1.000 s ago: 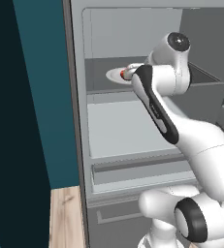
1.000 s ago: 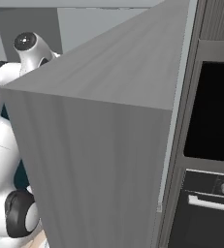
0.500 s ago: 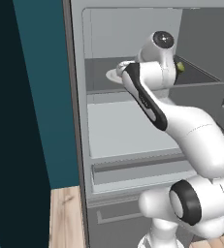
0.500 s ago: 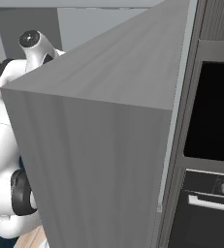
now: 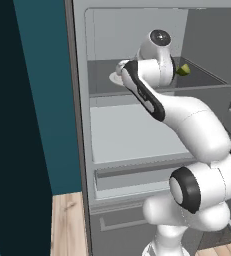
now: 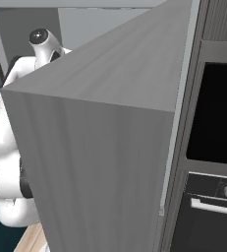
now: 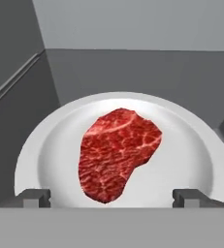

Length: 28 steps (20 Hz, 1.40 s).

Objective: Retrieve the steak from the fridge and place it on the cutting board.

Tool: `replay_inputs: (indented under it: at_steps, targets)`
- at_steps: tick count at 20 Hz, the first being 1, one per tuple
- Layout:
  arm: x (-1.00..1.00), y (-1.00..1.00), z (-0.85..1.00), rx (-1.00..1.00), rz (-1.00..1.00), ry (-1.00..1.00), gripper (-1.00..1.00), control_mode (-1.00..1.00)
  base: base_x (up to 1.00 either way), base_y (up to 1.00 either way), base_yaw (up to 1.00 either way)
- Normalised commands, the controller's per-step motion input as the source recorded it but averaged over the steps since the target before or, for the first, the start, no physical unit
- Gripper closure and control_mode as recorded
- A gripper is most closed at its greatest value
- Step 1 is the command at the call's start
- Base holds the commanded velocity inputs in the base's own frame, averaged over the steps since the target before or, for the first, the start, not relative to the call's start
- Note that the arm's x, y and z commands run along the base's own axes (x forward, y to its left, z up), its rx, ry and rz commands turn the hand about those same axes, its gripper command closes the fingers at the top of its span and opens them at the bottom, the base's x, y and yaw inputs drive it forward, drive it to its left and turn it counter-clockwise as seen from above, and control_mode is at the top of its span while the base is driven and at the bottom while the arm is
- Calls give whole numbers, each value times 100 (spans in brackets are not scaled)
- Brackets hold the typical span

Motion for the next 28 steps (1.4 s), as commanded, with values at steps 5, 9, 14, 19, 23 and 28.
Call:
replay_inputs:
  at_steps: [5, 9, 14, 19, 23, 28]
  targets:
    - [38, 6, -19, 0, 0, 3, -100, -100, 0, 0, 0]
    - [23, 1, -30, 0, 0, 9, -100, -100, 0, 0, 0]
    - [14, 0, -27, 0, 0, 8, -100, -100, 0, 0, 0]
    - [16, 0, -17, 0, 0, 2, -100, -100, 0, 0, 0]
    - [23, -9, -6, 1, 0, 3, -100, -100, 0, 0, 0]
    - [8, -4, -16, 0, 0, 5, -100, -100, 0, 0, 0]
